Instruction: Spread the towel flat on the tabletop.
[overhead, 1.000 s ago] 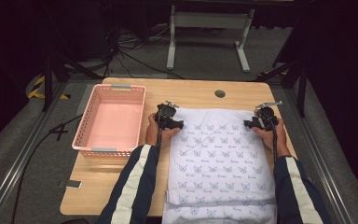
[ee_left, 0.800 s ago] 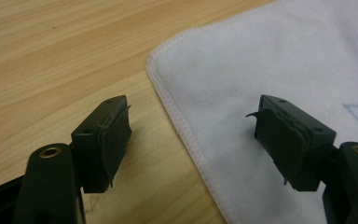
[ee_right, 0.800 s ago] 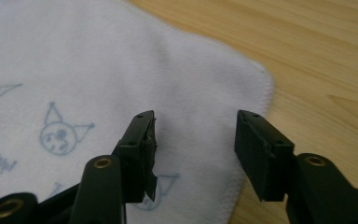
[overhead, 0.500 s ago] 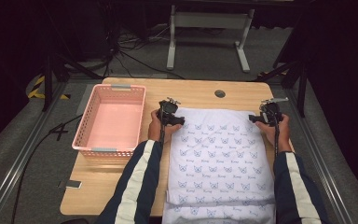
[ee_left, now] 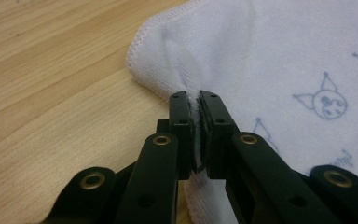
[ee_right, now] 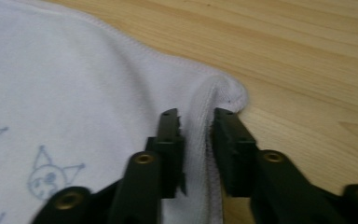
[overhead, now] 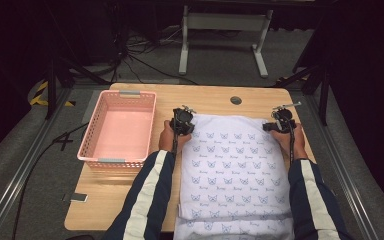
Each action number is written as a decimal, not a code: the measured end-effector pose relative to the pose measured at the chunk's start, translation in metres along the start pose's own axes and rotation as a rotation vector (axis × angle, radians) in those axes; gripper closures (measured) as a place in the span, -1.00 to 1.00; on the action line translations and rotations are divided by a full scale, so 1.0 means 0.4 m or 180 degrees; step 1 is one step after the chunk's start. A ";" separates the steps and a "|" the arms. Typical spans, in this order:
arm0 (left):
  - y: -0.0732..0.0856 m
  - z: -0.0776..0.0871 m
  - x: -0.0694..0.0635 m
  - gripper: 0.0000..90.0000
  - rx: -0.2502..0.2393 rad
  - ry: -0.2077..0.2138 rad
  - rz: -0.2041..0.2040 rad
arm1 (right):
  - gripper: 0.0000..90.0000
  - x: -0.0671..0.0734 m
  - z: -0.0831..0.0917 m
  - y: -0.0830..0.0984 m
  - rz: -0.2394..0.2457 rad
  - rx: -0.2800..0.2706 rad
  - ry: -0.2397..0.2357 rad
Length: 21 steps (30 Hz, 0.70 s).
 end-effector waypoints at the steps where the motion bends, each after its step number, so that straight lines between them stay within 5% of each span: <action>1: 0.001 0.003 -0.004 0.88 0.0020 -0.0005 -0.0001 | 0.83 0.000 0.000 0.000 0.0000 0.0000 0.0000; 6: -0.009 0.033 -0.015 0.88 -0.0118 -0.0001 -0.0047 | 0.90 0.015 0.022 0.001 0.0192 -0.0149 0.0002; 9: -0.025 0.070 -0.030 0.88 -0.0286 0.0069 -0.0059 | 0.91 0.016 0.083 -0.005 0.0138 -0.0417 -0.0214; 14: -0.043 0.174 -0.082 0.88 -0.0609 0.0180 -0.0328 | 0.91 0.031 0.164 -0.004 0.0277 -0.0642 -0.0350; 18: -0.023 0.244 -0.120 0.87 -0.0788 0.0292 -0.0416 | 0.91 0.061 0.245 0.009 0.0351 -0.0879 -0.0541; 19: -0.011 0.271 -0.129 0.87 -0.0830 0.0316 -0.0481 | 0.91 0.082 0.281 0.018 0.0493 -0.0922 -0.0598; 21: 0.003 0.293 -0.136 0.87 -0.0852 0.0405 -0.0497 | 0.91 0.090 0.295 0.022 0.0511 -0.0958 -0.0669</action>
Point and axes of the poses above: each handheld gripper's, and its own axes: z roughly backward along the jaws, y roughly out of its underside, x roughly to its left, the point moved 3 cm from there along -z, roughly forward along the jaws, and after that the axes turned 6 degrees about -x, right-handed, at the moved point
